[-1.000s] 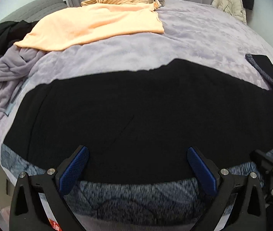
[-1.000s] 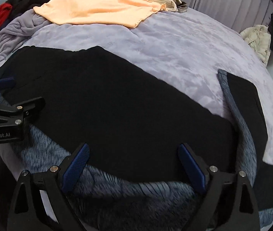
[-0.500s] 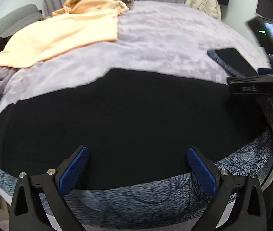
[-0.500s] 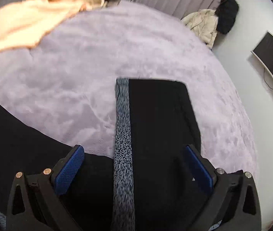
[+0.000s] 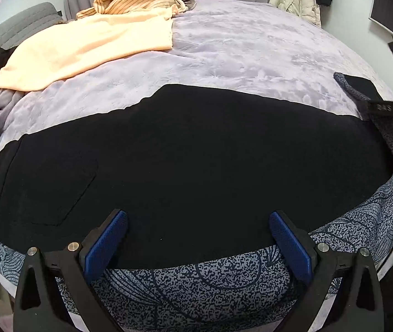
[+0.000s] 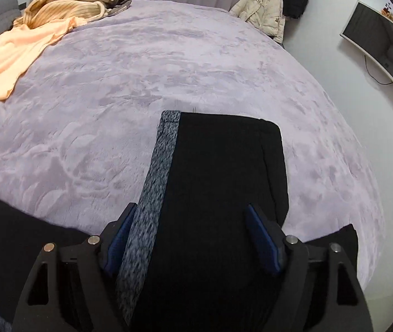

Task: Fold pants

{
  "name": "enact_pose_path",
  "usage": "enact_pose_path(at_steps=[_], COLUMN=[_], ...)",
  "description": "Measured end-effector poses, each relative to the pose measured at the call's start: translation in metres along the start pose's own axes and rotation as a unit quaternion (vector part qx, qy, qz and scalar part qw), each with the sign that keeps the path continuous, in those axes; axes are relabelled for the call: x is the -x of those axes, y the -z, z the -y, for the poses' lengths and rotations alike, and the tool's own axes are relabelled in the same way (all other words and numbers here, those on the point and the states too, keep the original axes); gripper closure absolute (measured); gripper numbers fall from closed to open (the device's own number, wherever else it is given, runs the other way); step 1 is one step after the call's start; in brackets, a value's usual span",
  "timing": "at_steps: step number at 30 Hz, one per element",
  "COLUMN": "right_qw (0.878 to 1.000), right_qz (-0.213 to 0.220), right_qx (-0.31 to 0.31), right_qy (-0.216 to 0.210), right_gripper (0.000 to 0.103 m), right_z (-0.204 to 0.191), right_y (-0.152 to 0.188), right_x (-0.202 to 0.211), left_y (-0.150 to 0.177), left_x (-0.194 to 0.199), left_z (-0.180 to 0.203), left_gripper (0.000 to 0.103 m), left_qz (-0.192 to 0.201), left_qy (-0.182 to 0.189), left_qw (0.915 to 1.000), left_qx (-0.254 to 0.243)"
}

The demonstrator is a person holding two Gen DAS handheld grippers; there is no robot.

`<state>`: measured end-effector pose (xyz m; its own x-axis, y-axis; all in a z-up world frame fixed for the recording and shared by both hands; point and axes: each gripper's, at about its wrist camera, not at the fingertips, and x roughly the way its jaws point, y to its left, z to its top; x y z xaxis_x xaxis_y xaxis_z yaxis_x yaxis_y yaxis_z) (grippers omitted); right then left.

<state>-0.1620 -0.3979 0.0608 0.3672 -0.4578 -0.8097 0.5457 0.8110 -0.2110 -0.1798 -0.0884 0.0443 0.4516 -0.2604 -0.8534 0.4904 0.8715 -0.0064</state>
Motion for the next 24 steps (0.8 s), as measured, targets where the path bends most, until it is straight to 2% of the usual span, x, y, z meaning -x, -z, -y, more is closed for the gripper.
enact_pose_path(at_steps=[2,3,5,6,7,11,14,16,17,19,22,24], right_qw=[0.999,0.999,0.998,0.997,0.996,0.993,0.983,0.985,0.984,0.977,0.951,0.937], right_qz=[-0.019,-0.021,-0.03,-0.027,-0.021,0.041,0.08,0.083,0.078,0.062,0.071,0.076], right_qx=[-0.019,-0.028,-0.032,-0.039,-0.048,-0.093,-0.146,-0.136,-0.142,-0.171,-0.23,-0.253], right_qy=[-0.026,-0.037,-0.044,-0.068,-0.076,-0.061,-0.082,-0.062,-0.068,-0.114,-0.196,-0.228], right_gripper=[0.023,0.028,0.085,0.094,0.094,0.095,0.095,0.095,0.095,0.095,0.087,0.068], right_z=[0.003,0.005,0.01,0.016,0.021,0.067,0.106,0.118,0.124,0.138,0.159,0.169], right_y=[-0.011,-0.013,-0.015,-0.013,-0.009,0.021,0.058,0.086,0.099,0.117,0.129,0.13], right_x=[-0.018,-0.022,-0.027,-0.022,-0.014,0.045,0.082,0.091,0.089,0.074,0.049,0.041], left_y=[-0.003,-0.004,-0.002,0.0,0.001,0.004,0.006,0.008,0.009,0.011,0.007,0.004], left_x=[-0.003,-0.003,-0.001,0.0,0.001,0.009,0.021,0.024,0.023,0.02,0.015,0.014], left_z=[-0.001,-0.002,-0.005,-0.006,-0.007,-0.002,0.01,0.025,0.032,0.041,0.041,0.04], left_gripper=[0.0,0.0,0.0,0.0,0.0,0.0,0.0,0.0,0.0,0.0,0.0,0.0], left_qz=[-0.001,-0.001,-0.001,0.0,0.0,-0.005,-0.003,0.002,0.005,0.008,-0.002,-0.007], left_qy=[0.003,0.003,0.002,0.002,0.002,0.0,0.04,0.048,0.045,0.039,0.048,0.049], left_qw=[1.0,1.0,1.0,1.0,1.0,1.0,0.9991,0.9978,0.997,0.9965,0.997,0.9969], left_qx=[0.0,0.0,0.003,0.005,0.005,0.005,-0.013,-0.046,-0.062,-0.074,-0.06,-0.061])
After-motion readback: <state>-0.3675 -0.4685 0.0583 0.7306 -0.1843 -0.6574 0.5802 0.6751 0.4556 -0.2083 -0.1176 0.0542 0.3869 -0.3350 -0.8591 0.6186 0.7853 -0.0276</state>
